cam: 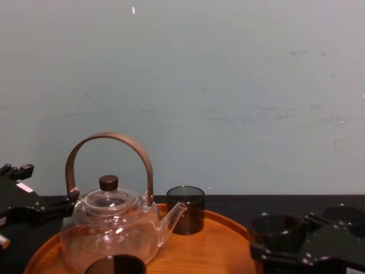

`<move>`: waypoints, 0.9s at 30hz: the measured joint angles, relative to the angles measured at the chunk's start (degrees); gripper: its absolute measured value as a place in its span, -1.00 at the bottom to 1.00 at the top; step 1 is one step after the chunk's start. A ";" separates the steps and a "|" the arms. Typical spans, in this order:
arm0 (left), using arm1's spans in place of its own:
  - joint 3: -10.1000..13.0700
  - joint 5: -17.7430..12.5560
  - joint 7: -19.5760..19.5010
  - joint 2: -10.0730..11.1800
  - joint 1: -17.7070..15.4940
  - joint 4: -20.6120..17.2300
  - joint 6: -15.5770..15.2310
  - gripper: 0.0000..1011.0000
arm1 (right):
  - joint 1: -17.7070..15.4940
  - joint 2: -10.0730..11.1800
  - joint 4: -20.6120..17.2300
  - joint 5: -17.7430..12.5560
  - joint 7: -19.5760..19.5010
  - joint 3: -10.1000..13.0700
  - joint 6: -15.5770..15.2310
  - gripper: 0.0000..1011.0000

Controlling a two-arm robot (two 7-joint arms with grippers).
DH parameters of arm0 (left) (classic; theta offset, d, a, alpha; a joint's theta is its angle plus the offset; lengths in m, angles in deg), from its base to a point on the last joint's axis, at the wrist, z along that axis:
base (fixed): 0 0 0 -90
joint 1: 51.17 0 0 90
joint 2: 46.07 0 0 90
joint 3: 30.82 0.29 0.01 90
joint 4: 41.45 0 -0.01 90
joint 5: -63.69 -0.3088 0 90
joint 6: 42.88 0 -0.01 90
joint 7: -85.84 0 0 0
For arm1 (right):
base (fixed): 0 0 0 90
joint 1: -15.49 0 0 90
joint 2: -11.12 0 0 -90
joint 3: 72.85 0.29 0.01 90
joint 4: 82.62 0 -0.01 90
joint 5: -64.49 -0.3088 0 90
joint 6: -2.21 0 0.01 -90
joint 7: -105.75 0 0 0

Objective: Pick up the glass from the table and place it on the tray.

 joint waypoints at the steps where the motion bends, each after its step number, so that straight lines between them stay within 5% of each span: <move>1: 0.00 0.00 0.00 0.00 0.00 0.00 0.00 1.00 | 0.08 -0.07 -0.30 0.13 0.01 -0.09 -0.15 0.81; 13: 0.00 0.00 0.00 0.00 0.00 0.00 0.00 1.00 | 1.33 -1.60 -2.69 2.49 0.44 -2.68 -1.33 0.81; 27: 0.00 0.00 0.00 0.00 0.00 0.00 0.00 1.00 | 2.79 -3.89 -0.72 4.50 0.67 -5.42 -0.50 0.81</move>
